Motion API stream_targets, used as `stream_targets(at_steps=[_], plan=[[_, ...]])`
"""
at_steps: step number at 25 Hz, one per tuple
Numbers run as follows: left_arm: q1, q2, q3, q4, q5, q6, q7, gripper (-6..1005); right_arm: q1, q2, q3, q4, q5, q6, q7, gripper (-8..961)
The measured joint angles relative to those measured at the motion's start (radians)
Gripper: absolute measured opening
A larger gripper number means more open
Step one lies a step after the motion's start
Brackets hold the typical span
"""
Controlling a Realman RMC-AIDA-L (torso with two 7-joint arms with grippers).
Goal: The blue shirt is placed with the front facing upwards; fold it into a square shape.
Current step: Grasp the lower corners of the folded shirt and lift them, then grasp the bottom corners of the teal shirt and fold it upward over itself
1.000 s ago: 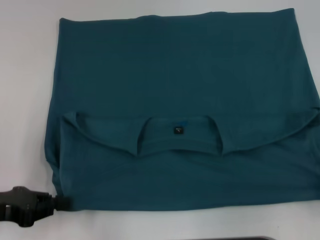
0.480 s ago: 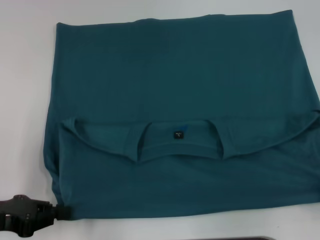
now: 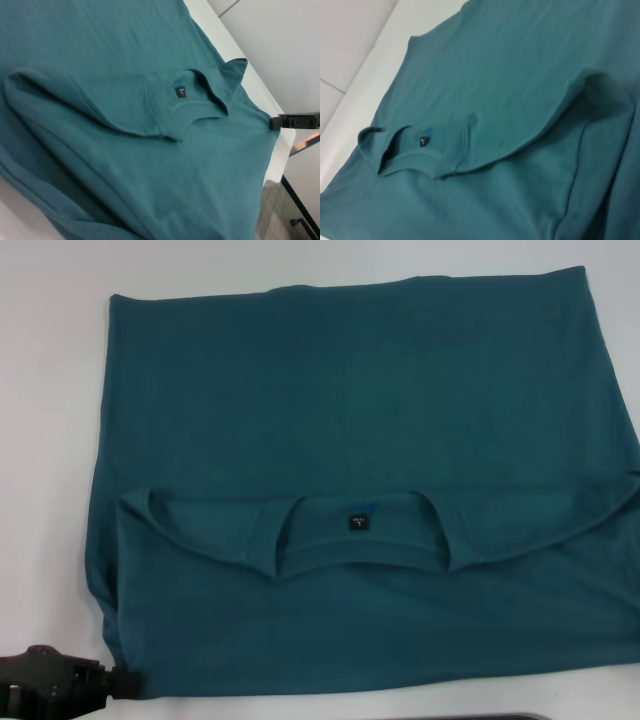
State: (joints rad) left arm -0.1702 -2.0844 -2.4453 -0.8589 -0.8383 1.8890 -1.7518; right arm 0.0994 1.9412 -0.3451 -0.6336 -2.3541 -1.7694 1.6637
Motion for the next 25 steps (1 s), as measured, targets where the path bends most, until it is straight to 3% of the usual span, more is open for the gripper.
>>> stream_targets(at_steps=[18,25], plan=[[-0.018,0.008,-0.010,-0.003,0.012,0.006,0.002,8,0.026,-0.015,0.046,-0.002,-0.009,-0.052,-0.022,36],[-0.034,0.016,-0.066,-0.003,0.011,-0.003,0.017,10,0.023,-0.020,0.093,-0.001,-0.009,-0.052,-0.024,36]])
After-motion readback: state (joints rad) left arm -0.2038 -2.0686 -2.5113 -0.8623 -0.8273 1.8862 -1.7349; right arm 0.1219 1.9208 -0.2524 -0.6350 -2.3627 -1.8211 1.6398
